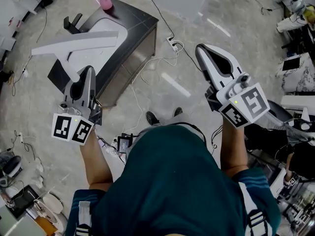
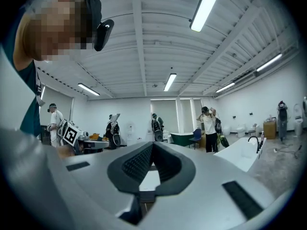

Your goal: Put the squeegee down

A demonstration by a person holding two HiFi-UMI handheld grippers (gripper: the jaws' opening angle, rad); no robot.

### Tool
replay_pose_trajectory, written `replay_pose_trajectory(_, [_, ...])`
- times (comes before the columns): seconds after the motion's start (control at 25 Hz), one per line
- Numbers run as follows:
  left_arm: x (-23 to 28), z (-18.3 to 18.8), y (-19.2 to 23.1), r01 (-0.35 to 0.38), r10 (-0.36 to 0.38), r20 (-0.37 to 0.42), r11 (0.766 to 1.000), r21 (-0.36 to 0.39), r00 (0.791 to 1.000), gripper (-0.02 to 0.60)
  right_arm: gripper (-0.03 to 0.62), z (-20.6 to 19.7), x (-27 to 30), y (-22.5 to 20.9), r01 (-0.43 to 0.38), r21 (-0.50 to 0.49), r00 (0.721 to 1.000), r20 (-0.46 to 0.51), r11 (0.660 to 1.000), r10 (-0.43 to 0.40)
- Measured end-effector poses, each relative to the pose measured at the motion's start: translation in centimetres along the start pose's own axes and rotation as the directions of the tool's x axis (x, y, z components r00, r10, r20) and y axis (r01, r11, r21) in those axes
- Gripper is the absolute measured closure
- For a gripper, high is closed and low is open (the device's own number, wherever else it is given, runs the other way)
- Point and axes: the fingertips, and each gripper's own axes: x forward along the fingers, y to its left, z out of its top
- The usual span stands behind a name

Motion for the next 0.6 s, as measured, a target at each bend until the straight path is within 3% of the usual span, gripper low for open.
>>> replay_pose_trajectory(0.6, [1.2, -0.5, 3.8, -0.126, 0.125, -0.026, 0.992, -0.020, 0.992, 0.580, 0.589, -0.5, 7.5, -2.4, -0.130, 0.032, 0.991, -0.023, 0.991, 0.131])
